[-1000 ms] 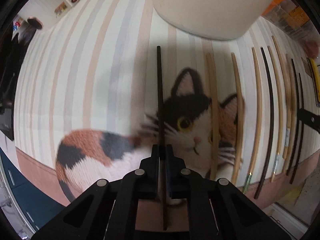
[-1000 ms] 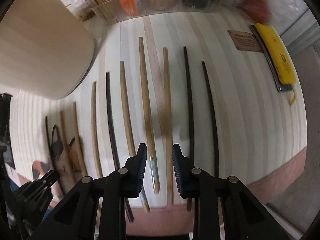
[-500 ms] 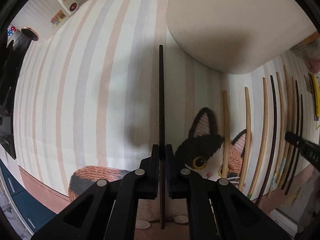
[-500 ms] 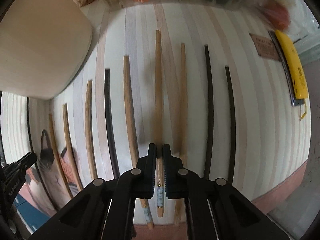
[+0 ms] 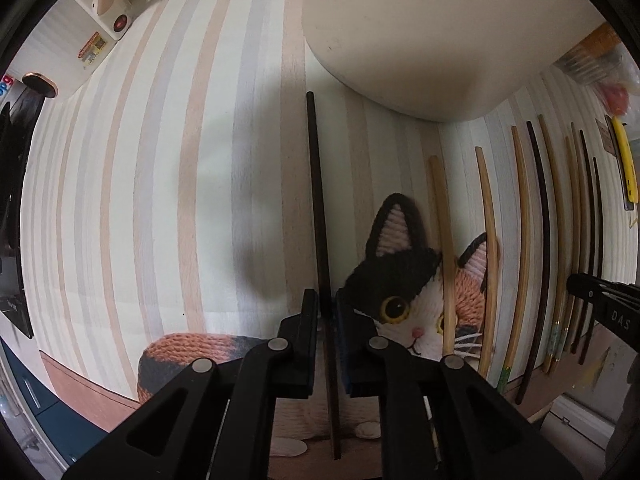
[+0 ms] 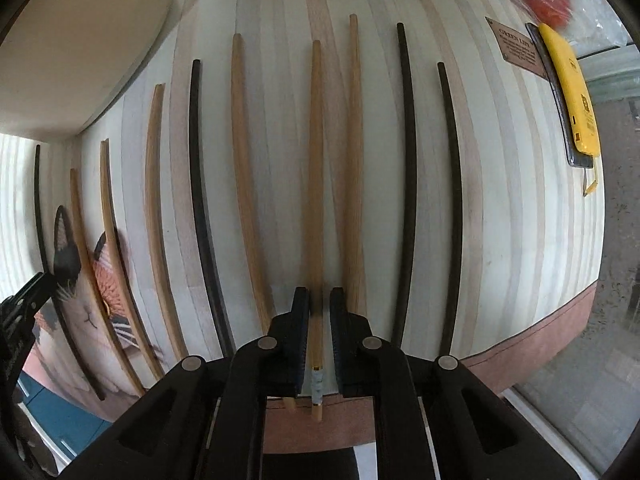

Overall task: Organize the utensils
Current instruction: 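Close the left tool on a black chopstick while the right tool grasps a wooden chopstick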

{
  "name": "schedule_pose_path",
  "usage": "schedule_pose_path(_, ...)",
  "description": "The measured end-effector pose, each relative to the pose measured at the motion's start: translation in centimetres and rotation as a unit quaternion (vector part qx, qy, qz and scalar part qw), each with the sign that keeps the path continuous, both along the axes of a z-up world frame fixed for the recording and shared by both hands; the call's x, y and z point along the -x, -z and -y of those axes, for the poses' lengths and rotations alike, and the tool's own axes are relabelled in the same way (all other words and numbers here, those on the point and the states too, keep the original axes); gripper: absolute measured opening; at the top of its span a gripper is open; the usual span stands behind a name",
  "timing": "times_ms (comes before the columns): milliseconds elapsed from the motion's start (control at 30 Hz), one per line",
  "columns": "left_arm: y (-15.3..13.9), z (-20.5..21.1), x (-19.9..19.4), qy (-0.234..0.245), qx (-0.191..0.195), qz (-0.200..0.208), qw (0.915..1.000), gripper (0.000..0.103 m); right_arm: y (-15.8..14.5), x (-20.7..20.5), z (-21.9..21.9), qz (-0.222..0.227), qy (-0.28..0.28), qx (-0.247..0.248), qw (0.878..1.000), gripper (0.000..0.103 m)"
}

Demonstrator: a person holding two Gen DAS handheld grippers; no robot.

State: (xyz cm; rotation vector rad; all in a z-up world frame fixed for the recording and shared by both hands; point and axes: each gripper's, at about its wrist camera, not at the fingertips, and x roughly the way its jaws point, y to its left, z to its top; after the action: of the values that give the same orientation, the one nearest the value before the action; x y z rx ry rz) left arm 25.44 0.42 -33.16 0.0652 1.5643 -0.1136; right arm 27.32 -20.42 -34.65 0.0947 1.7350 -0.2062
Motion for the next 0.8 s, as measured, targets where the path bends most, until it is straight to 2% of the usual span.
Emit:
schedule_pose_path(167,0.1,-0.1,-0.9,-0.006,0.001,-0.001,1.0,0.009,1.3,-4.6,-0.3,-0.009,-0.001,-0.001,1.0,0.012)
schedule_pose_path(400,0.0,-0.2,-2.7,-0.009,-0.018,0.008,0.9998,0.009,2.4,-6.3,0.2,-0.033,0.005,-0.041,0.999,0.011)
schedule_pose_path(567,0.2,0.0,-3.3,-0.031,-0.015,0.008,0.9994,0.004,2.6,-6.4,0.3,-0.027,-0.008,-0.042,0.999,0.008)
schedule_pose_path(667,0.1,-0.5,-3.4,-0.042,-0.031,0.013,0.9985,0.004,2.0,-5.4,0.3,-0.014,-0.01,-0.05,0.999,0.007)
schedule_pose_path(800,-1.5,-0.9,-2.6,-0.06,-0.035,0.033,0.997,0.004,1.2,-3.7,1.2,0.012,-0.013,-0.065,0.998,0.007)
